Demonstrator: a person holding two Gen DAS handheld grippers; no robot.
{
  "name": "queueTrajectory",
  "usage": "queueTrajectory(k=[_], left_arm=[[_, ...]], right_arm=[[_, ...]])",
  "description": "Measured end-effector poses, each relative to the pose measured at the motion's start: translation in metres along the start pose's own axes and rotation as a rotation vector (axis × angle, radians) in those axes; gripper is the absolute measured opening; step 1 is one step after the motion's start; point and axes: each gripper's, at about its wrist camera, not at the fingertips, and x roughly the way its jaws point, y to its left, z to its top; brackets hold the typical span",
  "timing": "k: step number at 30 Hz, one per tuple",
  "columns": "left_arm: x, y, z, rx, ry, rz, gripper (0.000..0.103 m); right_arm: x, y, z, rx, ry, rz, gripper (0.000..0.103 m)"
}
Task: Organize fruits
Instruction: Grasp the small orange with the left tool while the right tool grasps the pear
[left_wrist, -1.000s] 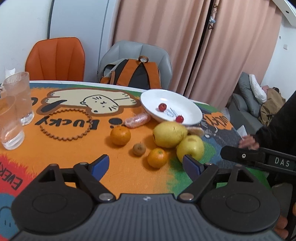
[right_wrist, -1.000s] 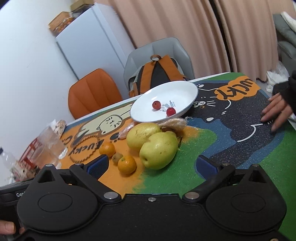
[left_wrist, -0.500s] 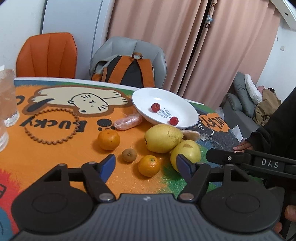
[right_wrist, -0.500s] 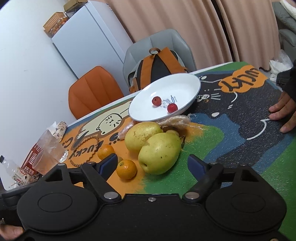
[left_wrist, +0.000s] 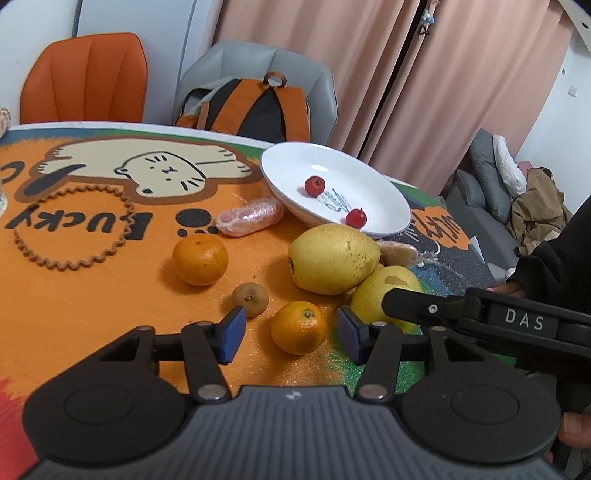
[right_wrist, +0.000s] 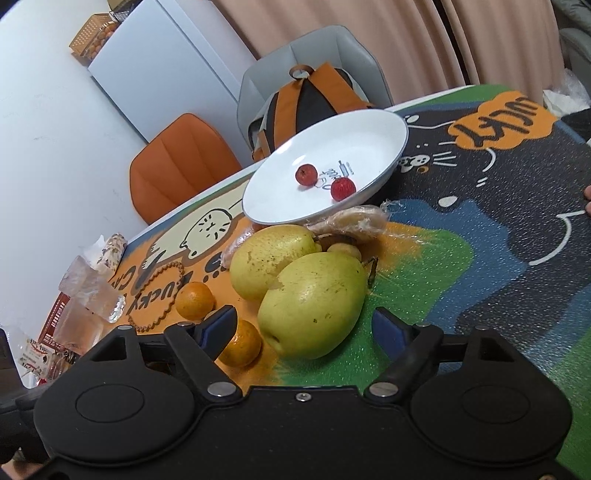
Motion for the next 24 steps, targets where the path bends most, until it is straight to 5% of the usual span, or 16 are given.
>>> queueTrajectory(k=[10,15,24], left_arm=[[0.023,0.001,0.002,-0.019,0.026,-0.009,0.045],[0.031,0.001,0.000,-0.019,0.048,-0.016,0.040],[0.030,0.001,-0.003,-0.021,0.046,-0.027,0.036]], right_arm=[[0.018,-0.001,0.005,0.015,0.027,0.013,0.079],[0.023,-0.001,0.003,0.003,0.032,-0.011,0.067],[0.018,-0.005,0.002,0.015,0.022,-0.004,0.064]])
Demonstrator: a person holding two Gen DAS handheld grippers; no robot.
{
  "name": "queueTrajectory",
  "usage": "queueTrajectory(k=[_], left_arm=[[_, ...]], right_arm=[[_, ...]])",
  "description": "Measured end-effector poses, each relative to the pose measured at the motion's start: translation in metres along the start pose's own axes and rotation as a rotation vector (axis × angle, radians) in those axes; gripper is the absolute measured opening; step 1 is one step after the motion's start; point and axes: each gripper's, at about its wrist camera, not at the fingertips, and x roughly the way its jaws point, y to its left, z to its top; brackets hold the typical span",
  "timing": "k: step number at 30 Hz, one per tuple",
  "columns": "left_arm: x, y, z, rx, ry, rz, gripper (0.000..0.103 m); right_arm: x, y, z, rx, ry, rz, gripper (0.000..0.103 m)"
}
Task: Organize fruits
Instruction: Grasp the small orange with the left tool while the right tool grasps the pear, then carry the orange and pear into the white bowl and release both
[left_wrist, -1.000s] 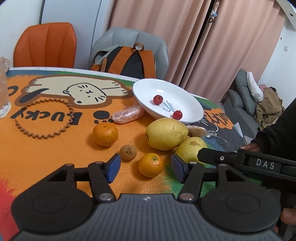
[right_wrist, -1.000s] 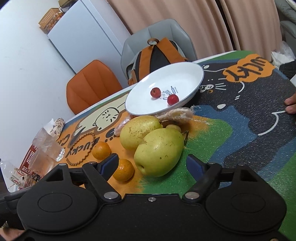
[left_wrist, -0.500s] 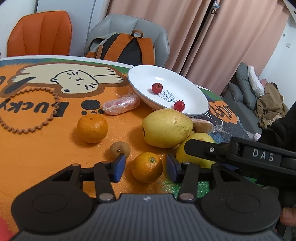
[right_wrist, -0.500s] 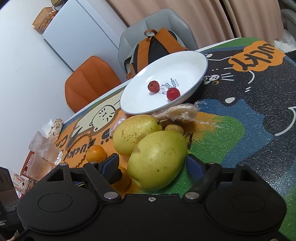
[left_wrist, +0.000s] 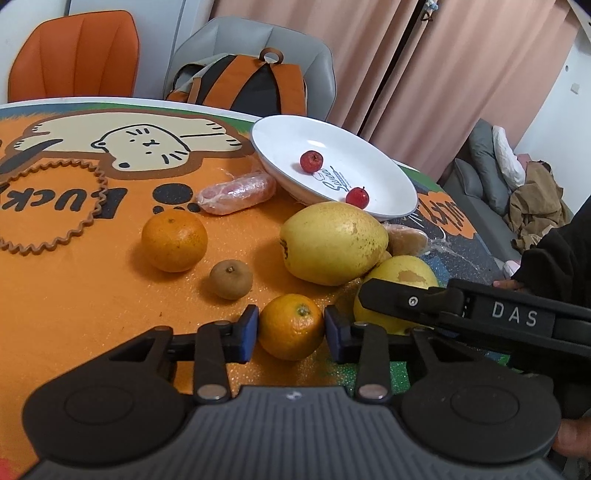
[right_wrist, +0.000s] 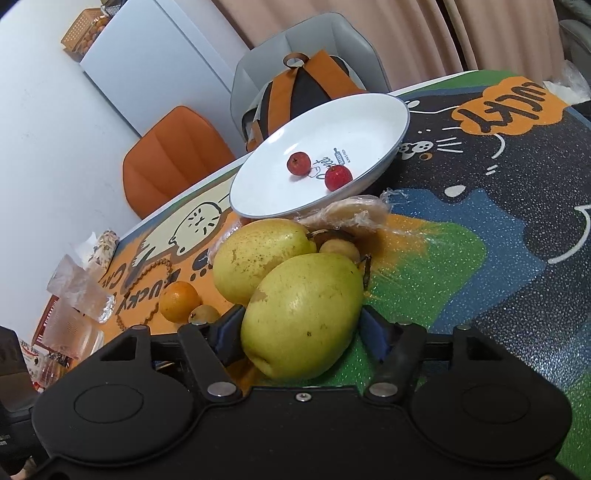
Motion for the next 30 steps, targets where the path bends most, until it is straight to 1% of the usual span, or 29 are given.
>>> queueTrajectory(k=[6,20,30], left_arm=[[-0.010,-0.001,0.001,0.001,-0.025,-0.010,0.036],[-0.032,-0.007,0.008,0.004,-0.078,-0.020,0.036],[-0.051,-0.010,0.020,0.013,-0.133,-0.023,0.036]], right_arm=[[-0.009,-0.003,-0.001,0.010,-0.034,0.006,0.060],[-0.034,-0.006,-0.001,0.017,-0.099,0.035,0.059],[-0.055,-0.004,0.009,0.016,-0.168,0.052,0.058]])
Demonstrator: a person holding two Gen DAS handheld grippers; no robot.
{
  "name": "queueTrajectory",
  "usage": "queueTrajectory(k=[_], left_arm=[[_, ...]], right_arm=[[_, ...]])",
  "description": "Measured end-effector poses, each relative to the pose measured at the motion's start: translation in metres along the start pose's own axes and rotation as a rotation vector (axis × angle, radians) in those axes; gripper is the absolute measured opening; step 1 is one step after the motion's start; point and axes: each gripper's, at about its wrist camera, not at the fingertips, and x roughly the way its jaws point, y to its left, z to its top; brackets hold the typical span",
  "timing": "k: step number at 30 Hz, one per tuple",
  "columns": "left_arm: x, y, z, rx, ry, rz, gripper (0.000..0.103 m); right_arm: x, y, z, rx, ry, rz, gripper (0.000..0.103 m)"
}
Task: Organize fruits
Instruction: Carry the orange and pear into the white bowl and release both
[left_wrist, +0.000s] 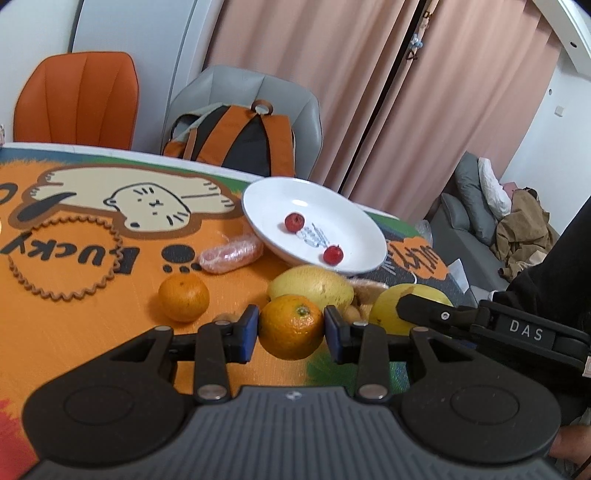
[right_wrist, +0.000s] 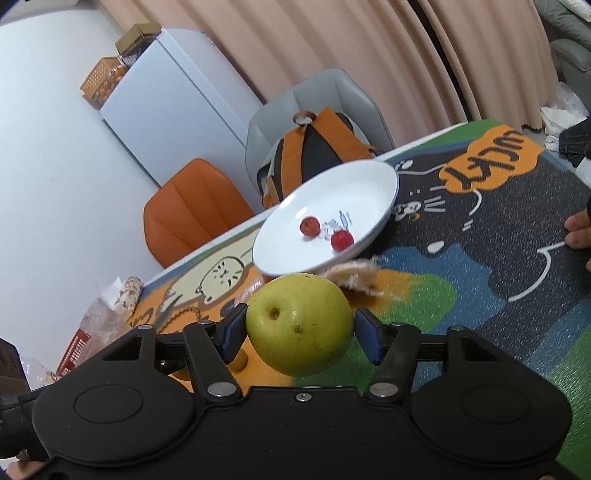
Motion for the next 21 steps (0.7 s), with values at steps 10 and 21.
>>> queueTrajectory(k=[10,21], left_arm=[[-0.001,-0.003,0.019,0.014,-0.039,0.002,0.036],[0.015,-0.005,0.037,0.027,-0.053,0.007,0.036]], right_arm=[[-0.006,0.000,0.020,-0.006,-0.052,-0.001,0.058],[0.007,-0.001,0.043,-0.020,-0.083,-0.001,0.058]])
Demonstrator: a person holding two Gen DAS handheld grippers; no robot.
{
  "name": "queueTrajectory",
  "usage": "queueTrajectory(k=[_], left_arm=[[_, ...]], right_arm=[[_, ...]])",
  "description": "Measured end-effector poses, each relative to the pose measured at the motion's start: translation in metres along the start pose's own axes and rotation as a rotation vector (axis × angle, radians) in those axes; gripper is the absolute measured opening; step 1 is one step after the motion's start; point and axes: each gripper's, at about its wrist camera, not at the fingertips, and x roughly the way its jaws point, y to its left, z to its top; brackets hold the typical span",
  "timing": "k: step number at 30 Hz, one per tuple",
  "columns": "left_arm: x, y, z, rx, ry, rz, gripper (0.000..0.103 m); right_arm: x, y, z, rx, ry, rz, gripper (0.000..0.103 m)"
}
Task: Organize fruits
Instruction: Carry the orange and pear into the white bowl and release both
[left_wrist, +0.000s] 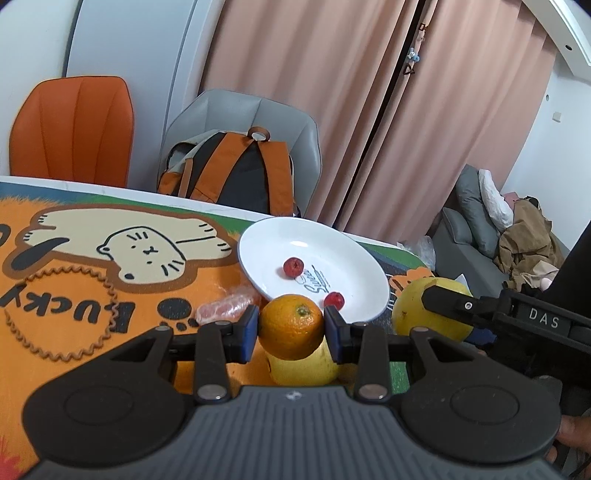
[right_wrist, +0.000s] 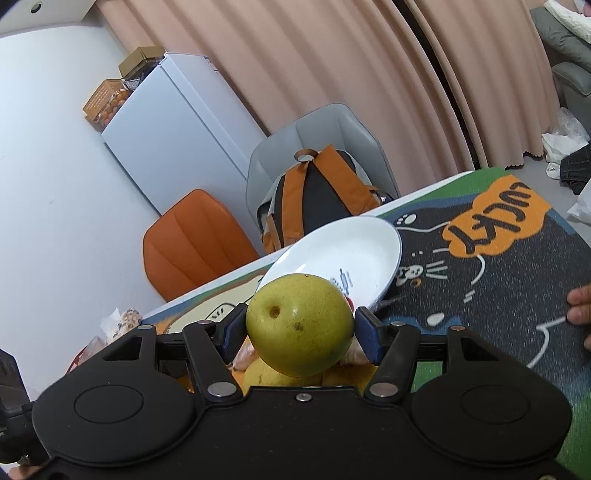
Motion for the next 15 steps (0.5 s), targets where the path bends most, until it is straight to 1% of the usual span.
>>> queueTrajectory(k=[15], left_arm=[[0.047,-0.005,0.026,0.022,0.005,-0.002,0.036]], right_arm=[[0.041,-0.011,0.029,-0.020,0.008,-0.014,0.058]])
